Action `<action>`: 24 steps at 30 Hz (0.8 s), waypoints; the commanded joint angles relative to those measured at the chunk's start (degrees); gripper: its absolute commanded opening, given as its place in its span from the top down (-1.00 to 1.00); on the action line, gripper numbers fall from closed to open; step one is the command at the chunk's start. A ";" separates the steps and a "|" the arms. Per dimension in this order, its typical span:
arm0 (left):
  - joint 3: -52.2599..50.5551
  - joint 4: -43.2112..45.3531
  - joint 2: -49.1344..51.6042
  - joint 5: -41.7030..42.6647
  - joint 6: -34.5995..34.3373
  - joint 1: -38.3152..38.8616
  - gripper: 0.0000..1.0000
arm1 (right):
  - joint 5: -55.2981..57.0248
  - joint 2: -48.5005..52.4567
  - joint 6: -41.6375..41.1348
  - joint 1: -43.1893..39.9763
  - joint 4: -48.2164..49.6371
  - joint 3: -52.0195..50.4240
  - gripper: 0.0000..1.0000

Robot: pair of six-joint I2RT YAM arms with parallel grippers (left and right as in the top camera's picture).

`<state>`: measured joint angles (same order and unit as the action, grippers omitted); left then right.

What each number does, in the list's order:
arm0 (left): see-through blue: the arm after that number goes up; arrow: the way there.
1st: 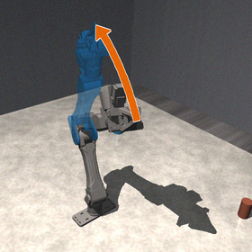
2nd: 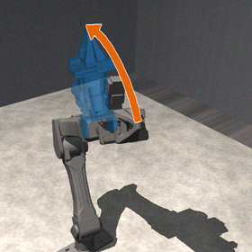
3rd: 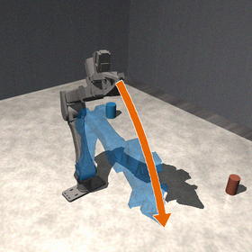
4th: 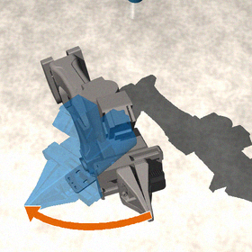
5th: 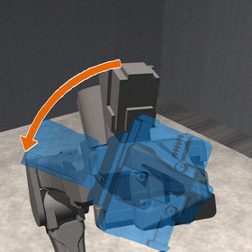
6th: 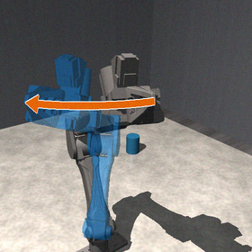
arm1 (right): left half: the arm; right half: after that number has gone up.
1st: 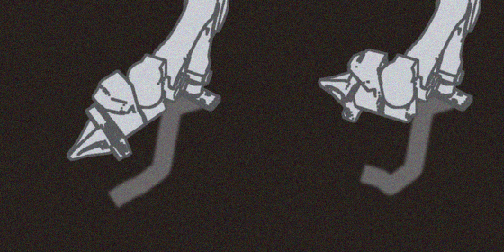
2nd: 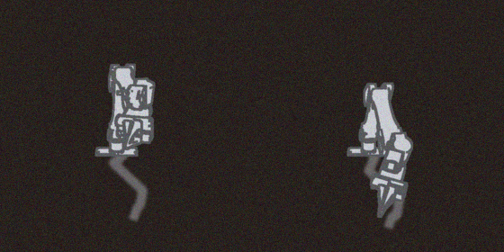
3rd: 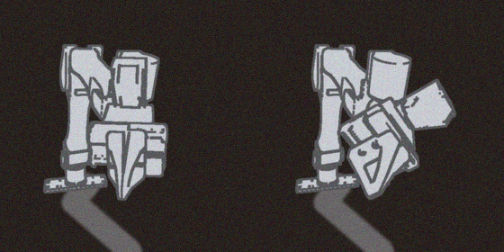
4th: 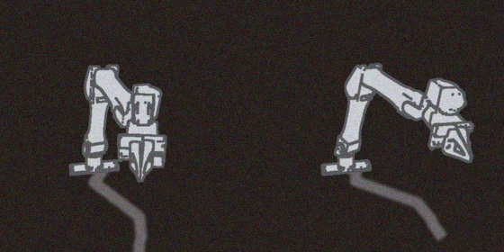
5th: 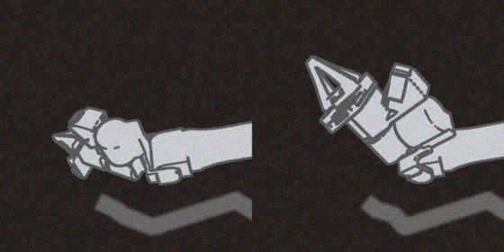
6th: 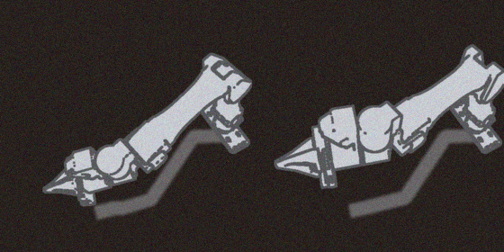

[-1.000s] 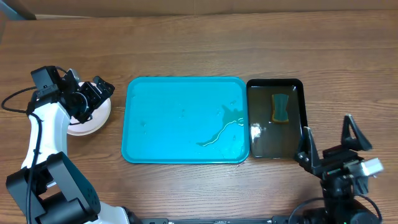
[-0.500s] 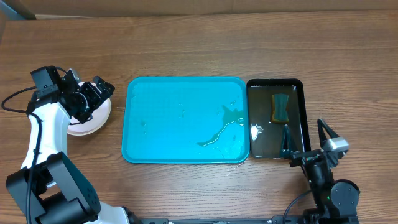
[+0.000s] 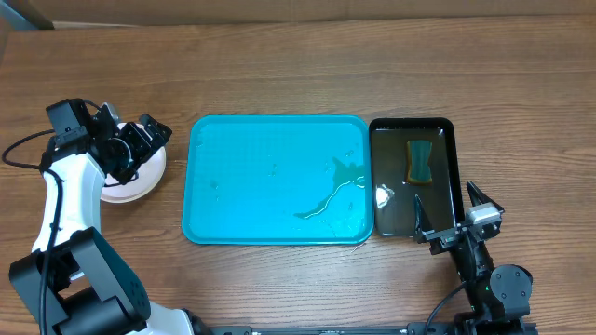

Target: Clean dirty plates on tray and stack at the side

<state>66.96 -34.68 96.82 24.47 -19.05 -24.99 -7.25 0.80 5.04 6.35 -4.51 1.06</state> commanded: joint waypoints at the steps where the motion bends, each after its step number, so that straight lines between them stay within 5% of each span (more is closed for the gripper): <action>1: -0.61 0.09 0.59 0.55 1.49 -0.09 -1.00 | 0.07 -0.63 1.22 -0.46 0.28 -0.61 -1.00; 24: -0.61 0.09 0.59 0.55 1.49 -0.09 -0.99 | 0.07 -0.63 1.22 -3.96 0.31 -0.61 -1.00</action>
<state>66.96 -34.65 96.82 24.47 -19.05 -24.99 -7.25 0.80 6.02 2.61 -4.49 1.06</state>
